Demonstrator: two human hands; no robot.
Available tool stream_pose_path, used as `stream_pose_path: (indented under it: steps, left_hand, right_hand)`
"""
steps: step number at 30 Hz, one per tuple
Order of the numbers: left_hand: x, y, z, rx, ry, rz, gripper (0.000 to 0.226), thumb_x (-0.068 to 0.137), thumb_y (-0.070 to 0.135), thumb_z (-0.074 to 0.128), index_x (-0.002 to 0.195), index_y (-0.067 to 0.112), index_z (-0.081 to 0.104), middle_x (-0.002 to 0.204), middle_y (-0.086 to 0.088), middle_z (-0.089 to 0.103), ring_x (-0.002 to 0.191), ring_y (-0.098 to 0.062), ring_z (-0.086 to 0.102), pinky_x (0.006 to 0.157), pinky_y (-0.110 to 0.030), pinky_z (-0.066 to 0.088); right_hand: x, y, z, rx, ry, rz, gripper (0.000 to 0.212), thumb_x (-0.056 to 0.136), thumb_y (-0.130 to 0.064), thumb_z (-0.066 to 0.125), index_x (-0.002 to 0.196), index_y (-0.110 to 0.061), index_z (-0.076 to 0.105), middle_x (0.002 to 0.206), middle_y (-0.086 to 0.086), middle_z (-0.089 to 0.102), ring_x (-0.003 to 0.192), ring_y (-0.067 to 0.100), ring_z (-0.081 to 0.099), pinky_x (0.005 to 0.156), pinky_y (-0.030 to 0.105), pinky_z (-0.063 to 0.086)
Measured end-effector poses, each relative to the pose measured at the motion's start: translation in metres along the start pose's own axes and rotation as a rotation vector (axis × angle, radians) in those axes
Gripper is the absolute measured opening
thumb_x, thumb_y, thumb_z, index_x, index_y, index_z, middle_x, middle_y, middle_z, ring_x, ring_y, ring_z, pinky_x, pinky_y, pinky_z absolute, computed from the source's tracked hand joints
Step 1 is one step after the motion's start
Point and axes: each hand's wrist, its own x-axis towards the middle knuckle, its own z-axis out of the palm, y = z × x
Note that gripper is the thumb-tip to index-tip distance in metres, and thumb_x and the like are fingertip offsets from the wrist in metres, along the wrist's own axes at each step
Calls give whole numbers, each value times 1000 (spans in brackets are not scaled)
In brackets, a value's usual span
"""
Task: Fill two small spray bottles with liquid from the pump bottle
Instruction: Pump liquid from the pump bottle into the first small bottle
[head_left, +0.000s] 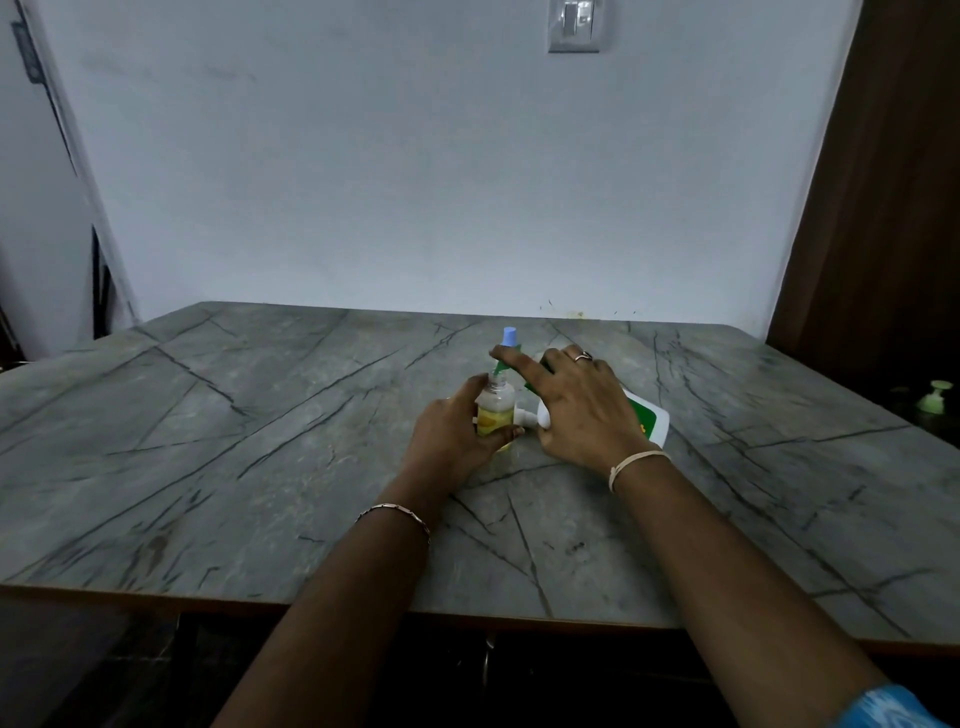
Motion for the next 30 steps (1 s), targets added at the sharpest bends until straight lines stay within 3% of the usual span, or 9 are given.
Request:
stream_pose_path:
  steps: [10, 19, 30]
  left_hand:
    - [0, -1, 1, -3, -8, 0, 78, 75, 50, 73, 140, 23, 39, 120, -6, 65, 102, -19, 64, 87, -29, 50]
    - [0, -3, 2, -45, 18, 16, 74, 72, 49, 75, 134, 24, 44, 115, -2, 68, 98, -18, 66, 85, -32, 53]
    - [1, -4, 3, -31, -1, 10, 74, 73, 51, 73, 136, 25, 42, 116, -3, 67, 99, -18, 66, 85, -33, 54]
  right_hand:
    - [2, -6, 0, -5, 12, 26, 82, 74, -31, 68, 144, -33, 25, 116, 6, 57, 109, 27, 49, 88, 42, 41]
    - [-5, -2, 0, -42, 7, 21, 93, 79, -31, 66, 147, -40, 3, 114, 5, 56, 110, 27, 49, 86, 41, 43]
    - [2, -10, 1, -15, 6, 75, 80, 76, -29, 67, 141, -36, 20, 118, 4, 57, 113, 26, 48, 92, 42, 42]
